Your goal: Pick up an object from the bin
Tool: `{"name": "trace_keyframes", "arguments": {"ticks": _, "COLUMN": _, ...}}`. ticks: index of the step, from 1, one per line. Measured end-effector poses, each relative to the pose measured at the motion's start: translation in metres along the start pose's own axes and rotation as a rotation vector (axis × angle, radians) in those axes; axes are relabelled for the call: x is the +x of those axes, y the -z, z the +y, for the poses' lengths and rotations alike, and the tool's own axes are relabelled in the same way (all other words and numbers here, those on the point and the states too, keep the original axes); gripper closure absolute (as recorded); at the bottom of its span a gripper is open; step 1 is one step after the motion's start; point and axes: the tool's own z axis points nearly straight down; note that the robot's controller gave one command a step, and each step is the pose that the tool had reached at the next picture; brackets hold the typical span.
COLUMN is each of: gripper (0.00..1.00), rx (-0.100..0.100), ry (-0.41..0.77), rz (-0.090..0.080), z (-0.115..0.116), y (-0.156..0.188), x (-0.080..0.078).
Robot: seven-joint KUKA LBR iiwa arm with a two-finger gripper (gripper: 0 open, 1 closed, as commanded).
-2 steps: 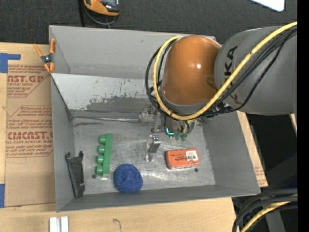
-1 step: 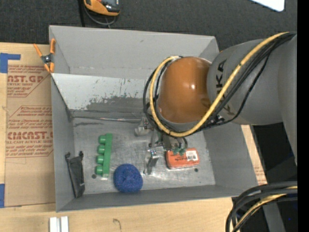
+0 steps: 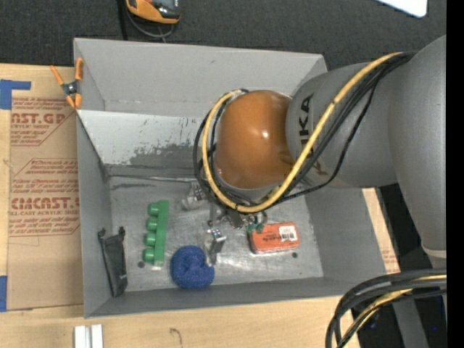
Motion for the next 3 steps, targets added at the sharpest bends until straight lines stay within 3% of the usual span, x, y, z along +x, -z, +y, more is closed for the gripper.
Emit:
{"name": "trace_keyframes", "arguments": {"ticks": 1, "gripper": 1.00, "rx": -0.001, "ry": 0.119, "rz": 0.004, "z": 0.023, "y": -0.075, "x": 0.010}}
{"name": "trace_keyframes", "arguments": {"ticks": 2, "gripper": 1.00, "rx": -0.001, "ry": 0.119, "rz": 0.004, "z": 0.023, "y": -0.075, "x": 0.010}}
{"name": "trace_keyframes", "arguments": {"ticks": 3, "gripper": 1.00, "rx": -0.001, "ry": 0.247, "rz": -0.008, "z": 0.030, "y": 0.077, "x": 0.003}}
